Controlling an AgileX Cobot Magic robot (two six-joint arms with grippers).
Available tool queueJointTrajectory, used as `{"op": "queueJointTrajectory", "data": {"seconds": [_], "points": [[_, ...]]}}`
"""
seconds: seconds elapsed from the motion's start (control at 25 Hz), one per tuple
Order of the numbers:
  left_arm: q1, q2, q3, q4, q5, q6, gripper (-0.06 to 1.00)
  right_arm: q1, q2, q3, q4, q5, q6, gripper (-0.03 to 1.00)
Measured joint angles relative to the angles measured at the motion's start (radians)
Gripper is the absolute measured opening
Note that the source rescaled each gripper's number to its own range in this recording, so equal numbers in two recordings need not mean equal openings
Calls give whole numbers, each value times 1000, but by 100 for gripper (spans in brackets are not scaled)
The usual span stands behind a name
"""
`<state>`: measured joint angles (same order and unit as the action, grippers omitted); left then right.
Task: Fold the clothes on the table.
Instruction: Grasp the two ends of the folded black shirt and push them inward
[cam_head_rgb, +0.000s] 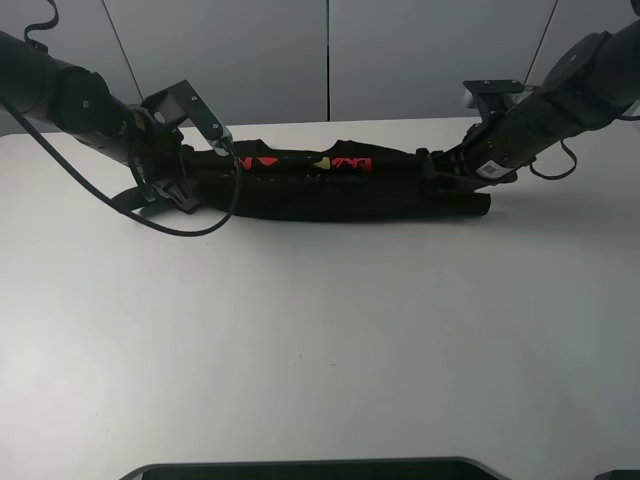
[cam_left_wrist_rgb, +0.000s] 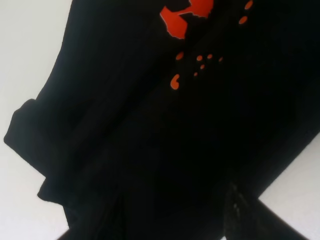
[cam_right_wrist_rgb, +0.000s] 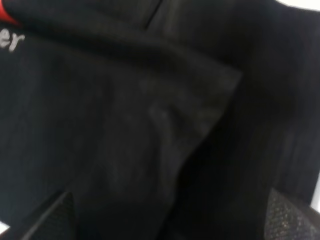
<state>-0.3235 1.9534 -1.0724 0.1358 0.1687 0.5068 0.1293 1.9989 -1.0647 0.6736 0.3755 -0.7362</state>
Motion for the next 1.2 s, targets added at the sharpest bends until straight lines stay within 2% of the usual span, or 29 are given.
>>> {"op": "queueJointTrajectory", "data": {"seconds": [0.36, 0.84, 0.92, 1.16, 1.2], "points": [[0, 1, 0, 0, 0, 0, 58, -4, 63, -19, 17, -20, -6, 89], [0, 1, 0, 0, 0, 0, 58, -8, 153, -90, 57, -12, -20, 87], [0, 1, 0, 0, 0, 0, 58, -10, 162, -96, 61, -19, -20, 77], [0, 1, 0, 0, 0, 0, 58, -22, 191, -112, 52, -36, -3, 9], [0, 1, 0, 0, 0, 0, 58, -22, 193, -112, 50, -31, 11, 5]]}}
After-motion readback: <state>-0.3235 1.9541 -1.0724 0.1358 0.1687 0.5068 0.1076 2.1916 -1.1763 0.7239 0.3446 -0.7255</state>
